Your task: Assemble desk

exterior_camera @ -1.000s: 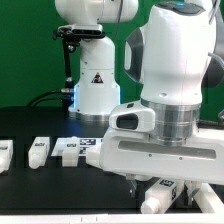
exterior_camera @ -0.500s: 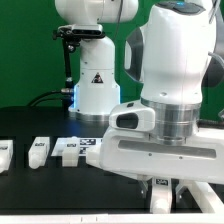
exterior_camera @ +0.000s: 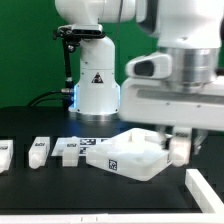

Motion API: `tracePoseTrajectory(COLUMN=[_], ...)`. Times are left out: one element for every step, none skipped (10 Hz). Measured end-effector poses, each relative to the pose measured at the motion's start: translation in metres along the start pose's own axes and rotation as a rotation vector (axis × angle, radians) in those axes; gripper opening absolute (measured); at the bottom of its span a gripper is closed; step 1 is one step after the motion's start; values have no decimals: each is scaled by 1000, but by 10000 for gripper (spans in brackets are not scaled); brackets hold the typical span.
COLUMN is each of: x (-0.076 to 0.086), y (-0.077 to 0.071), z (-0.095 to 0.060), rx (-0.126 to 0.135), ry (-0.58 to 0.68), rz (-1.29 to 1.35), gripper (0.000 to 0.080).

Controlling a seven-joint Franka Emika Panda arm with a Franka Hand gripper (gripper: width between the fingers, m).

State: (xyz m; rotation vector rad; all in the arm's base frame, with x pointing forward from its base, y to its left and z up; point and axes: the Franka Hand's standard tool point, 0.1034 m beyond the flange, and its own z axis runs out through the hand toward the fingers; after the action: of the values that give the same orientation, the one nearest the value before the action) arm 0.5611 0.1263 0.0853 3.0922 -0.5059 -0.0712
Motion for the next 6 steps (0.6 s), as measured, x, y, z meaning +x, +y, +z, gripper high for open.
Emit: tracePoseTrajectory(x=[-3,-1,-1,-5,-21,-49], y=[-2,0,-1,-2,-4,-3], z=[6,6,6,8,14,23], rx=[-11,-10,-10,-6,-1,6], ry=[-3,-3,-3,0,5,11], rz=[-36,-32,-33,35,122,184], gripper=[282,284,284,284,284,284])
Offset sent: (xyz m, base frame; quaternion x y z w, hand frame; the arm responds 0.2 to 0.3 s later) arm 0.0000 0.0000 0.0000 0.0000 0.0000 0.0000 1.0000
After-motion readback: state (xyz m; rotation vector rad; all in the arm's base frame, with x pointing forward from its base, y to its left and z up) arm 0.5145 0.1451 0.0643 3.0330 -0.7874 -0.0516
